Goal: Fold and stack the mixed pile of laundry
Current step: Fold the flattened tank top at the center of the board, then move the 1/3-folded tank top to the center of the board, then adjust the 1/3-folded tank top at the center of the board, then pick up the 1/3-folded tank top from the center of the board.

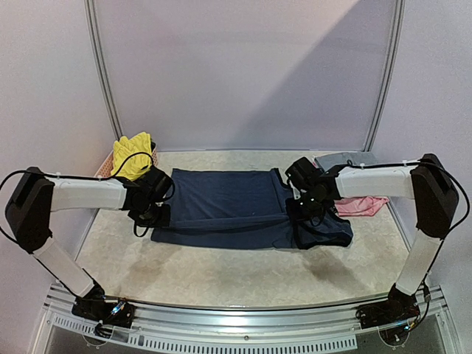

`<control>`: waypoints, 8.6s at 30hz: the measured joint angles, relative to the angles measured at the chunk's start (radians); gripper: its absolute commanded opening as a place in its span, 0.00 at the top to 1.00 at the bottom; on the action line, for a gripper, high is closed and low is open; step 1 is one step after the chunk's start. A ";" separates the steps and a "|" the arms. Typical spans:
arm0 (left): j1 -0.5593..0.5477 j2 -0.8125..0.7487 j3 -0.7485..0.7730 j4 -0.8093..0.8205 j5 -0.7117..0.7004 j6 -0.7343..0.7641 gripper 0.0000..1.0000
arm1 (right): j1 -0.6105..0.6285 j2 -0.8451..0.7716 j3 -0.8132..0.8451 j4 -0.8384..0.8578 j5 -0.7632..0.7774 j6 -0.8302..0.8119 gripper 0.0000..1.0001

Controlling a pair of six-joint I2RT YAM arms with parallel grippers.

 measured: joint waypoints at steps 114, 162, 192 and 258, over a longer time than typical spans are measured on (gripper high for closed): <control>-0.053 -0.263 -0.507 0.509 0.024 -0.154 0.56 | 0.005 -0.400 -0.555 0.350 -0.248 0.031 0.61; -0.049 -0.695 -0.575 0.123 0.048 -0.341 0.86 | 0.112 -0.564 -0.669 0.220 -0.242 0.160 0.84; -0.071 -0.303 -0.381 0.269 0.104 -0.171 0.74 | 0.124 -0.076 -0.240 0.299 -0.315 0.068 0.83; -0.048 -0.599 -0.386 0.275 0.001 0.118 0.30 | -0.332 0.745 0.868 0.113 -0.726 -0.105 0.59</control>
